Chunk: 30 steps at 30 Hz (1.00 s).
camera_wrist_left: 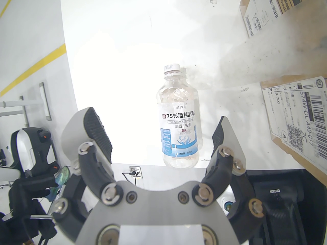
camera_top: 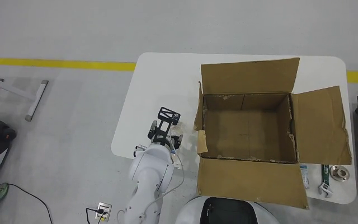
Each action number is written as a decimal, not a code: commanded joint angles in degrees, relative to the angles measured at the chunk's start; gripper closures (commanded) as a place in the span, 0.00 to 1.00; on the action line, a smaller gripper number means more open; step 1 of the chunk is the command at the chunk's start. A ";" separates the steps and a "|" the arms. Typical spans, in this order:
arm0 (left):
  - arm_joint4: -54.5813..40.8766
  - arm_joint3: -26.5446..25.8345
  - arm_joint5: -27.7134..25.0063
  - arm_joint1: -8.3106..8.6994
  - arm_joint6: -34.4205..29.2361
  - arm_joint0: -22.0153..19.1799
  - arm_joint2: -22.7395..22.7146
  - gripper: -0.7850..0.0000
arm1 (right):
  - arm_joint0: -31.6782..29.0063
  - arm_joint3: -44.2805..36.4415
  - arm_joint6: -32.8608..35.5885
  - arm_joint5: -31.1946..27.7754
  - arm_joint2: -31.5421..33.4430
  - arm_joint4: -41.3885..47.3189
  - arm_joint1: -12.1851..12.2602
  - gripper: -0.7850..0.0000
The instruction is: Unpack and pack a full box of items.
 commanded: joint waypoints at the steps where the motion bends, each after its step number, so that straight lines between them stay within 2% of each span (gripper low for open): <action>1: 0.00 0.00 0.00 0.00 0.00 0.00 0.00 0.00 | -0.52 0.00 -2.22 -2.34 -0.61 -0.12 -0.11 1.00; 2: 0.00 0.00 0.00 0.00 0.00 0.00 0.00 0.00 | -0.72 0.00 -2.98 -4.00 -1.16 -0.10 -0.14 1.00; 3: 0.00 0.00 0.00 0.00 0.00 0.00 0.00 0.00 | -1.12 0.00 -3.25 -5.14 -1.52 -0.19 -0.17 0.88; 4: 0.00 0.00 0.00 0.00 0.00 0.00 0.00 0.00 | -1.59 0.00 -3.17 -5.57 -1.61 -0.83 -0.19 0.71; 5: 0.00 0.00 0.00 0.00 0.00 0.00 0.00 0.00 | -2.17 0.00 -2.13 -5.57 -1.88 -1.22 -0.20 0.00; 8: 0.00 0.00 0.00 0.00 0.00 0.00 0.00 0.00 | -2.89 0.00 2.27 -4.60 -2.09 3.22 -0.22 0.00; 11: 0.00 0.00 0.00 0.00 0.00 0.00 0.00 0.00 | -3.31 0.01 11.53 -2.41 -0.65 12.10 0.02 0.00; 14: 0.00 0.00 0.00 0.00 0.00 0.00 0.00 0.00 | -1.90 1.73 18.40 -3.19 0.67 19.77 0.50 0.00; 18: 0.00 0.00 0.00 0.00 0.00 0.00 0.00 0.00 | 0.04 4.75 26.40 -1.03 0.27 23.56 1.24 0.00; 20: 0.00 0.00 0.00 0.00 0.00 0.00 0.00 0.00 | 1.57 6.55 28.30 0.25 -0.60 25.25 1.53 0.00; 21: 0.00 0.00 0.00 0.00 0.00 0.00 0.00 0.00 | 2.23 7.27 29.37 0.26 -1.20 25.94 1.68 0.30; 22: 0.00 0.00 0.00 0.00 0.00 0.00 0.00 0.00 | 2.83 8.20 30.06 0.52 -1.77 26.76 1.78 0.67; 23: 0.00 0.00 0.00 0.00 0.00 0.00 0.00 0.00 | 3.43 8.96 30.42 0.80 -2.31 27.78 1.86 1.00; 30: 0.00 0.00 0.00 0.00 0.00 0.00 0.00 0.00 | 6.07 12.42 31.34 1.89 -4.59 33.30 2.28 1.00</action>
